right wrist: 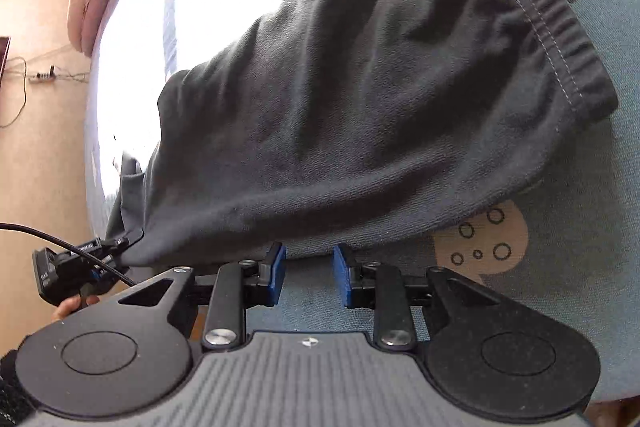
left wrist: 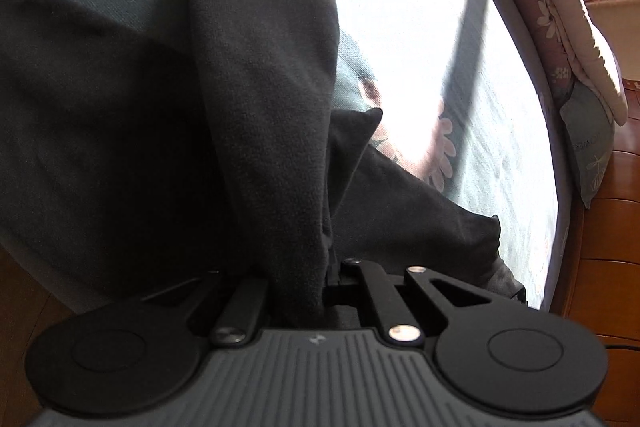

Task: Fold clothes
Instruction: 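Lower the held pants onto the bed with both grippers, laying the legs flat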

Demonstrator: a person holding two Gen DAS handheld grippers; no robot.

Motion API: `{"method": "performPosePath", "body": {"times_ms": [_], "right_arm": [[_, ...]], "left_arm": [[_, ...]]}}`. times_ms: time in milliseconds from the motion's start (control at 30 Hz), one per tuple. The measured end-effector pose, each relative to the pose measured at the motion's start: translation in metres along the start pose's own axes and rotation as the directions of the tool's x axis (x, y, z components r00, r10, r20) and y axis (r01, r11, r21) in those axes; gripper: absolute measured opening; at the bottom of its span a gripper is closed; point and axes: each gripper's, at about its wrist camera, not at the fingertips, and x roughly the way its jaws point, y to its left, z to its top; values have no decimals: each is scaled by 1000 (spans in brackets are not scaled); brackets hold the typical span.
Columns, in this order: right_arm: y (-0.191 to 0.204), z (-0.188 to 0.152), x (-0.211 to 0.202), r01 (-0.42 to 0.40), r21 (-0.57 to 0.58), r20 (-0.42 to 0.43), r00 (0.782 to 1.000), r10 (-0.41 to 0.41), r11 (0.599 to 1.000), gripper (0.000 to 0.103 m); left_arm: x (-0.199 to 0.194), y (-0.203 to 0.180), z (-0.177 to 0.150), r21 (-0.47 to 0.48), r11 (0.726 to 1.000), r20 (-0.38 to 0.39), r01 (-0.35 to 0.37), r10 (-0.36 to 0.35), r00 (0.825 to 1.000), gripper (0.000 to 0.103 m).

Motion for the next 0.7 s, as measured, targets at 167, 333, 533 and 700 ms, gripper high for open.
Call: {"method": "performPosePath", "body": {"times_ms": [167, 333, 533, 700], "right_arm": [[-29, -7, 16, -75, 205, 31, 997, 70, 976, 31], [-41, -13, 17, -140, 305, 111, 988, 111, 942, 31], [-43, -16, 11, -113, 352, 178, 983, 52, 929, 18], [-31, -13, 9, -17, 310, 174, 984, -40, 951, 3]], "left_arm": [[4, 3, 0, -3, 1000, -15, -5, 5, 1000, 3], [6, 6, 0, 0, 1000, -23, -11, 11, 1000, 3], [6, 8, -1, 3, 1000, -31, -9, 9, 999, 3], [1, 8, -2, 11, 1000, -39, -18, 18, 999, 3]]}}
